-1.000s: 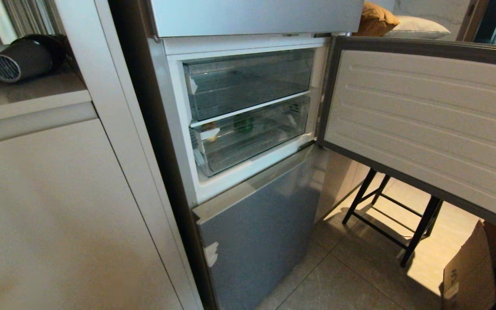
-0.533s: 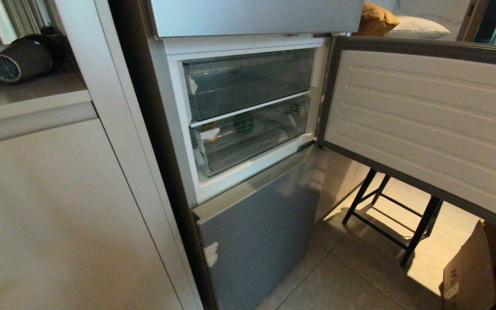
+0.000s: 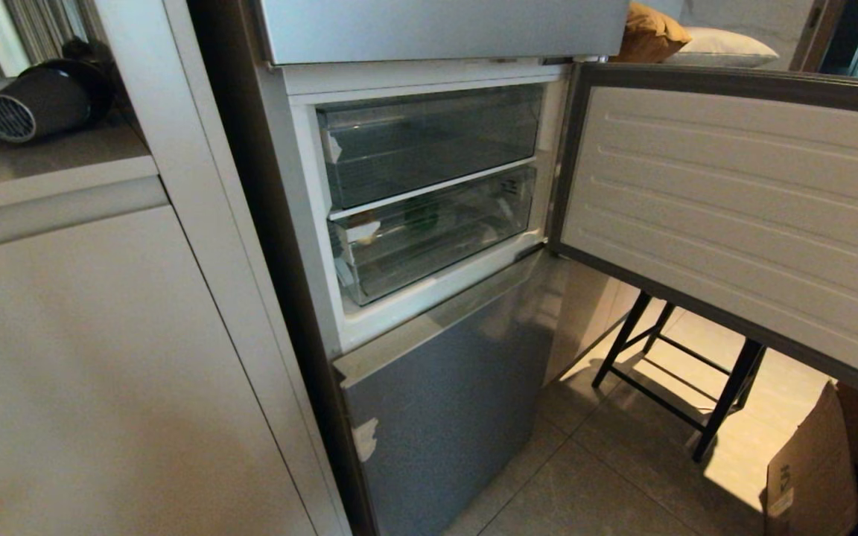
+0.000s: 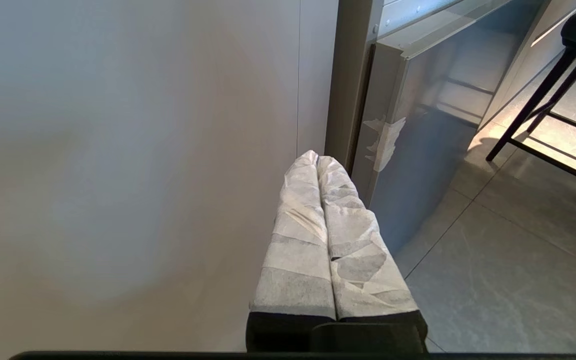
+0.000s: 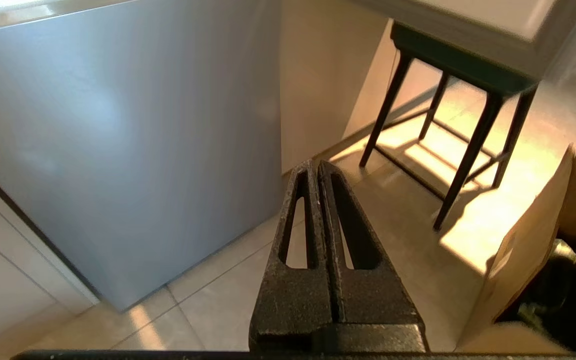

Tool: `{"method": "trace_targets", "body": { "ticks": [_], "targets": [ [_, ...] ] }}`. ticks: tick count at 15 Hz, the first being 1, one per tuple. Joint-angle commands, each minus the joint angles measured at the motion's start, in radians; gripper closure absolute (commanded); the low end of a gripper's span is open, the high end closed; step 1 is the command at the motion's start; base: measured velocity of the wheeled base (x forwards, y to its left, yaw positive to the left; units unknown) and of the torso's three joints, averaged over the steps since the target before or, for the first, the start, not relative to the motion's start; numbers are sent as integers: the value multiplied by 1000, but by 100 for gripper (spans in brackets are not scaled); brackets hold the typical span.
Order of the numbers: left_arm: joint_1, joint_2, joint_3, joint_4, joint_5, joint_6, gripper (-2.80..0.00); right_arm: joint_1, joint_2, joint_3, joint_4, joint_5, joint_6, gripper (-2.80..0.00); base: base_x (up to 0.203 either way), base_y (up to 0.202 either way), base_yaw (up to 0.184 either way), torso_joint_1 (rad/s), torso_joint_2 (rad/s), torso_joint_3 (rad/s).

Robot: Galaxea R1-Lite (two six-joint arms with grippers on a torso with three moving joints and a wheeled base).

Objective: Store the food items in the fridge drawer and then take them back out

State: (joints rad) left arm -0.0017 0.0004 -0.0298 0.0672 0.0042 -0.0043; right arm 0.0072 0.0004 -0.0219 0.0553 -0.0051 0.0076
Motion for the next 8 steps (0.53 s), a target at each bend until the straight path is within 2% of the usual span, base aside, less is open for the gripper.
{"method": "trace_targets", "body": {
  "ticks": [1, 2, 4, 8],
  "targets": [
    [0, 0, 0, 0, 0, 0, 0, 0, 0, 15, -33, 9, -42, 0, 0, 0, 0, 0, 0, 0],
    [0, 0, 0, 0, 0, 0, 0, 0, 0, 17, -92, 22, -87, 0, 0, 0, 0, 0, 0, 0],
    [0, 0, 1, 0, 0, 0, 0, 0, 6, -35, -193, 60, -113, 0, 0, 0, 0, 0, 0, 0],
    [0, 0, 1, 0, 0, 0, 0, 0, 186, -211, -141, 76, -95, 0, 0, 0, 0, 0, 0, 0]
  ]
}}
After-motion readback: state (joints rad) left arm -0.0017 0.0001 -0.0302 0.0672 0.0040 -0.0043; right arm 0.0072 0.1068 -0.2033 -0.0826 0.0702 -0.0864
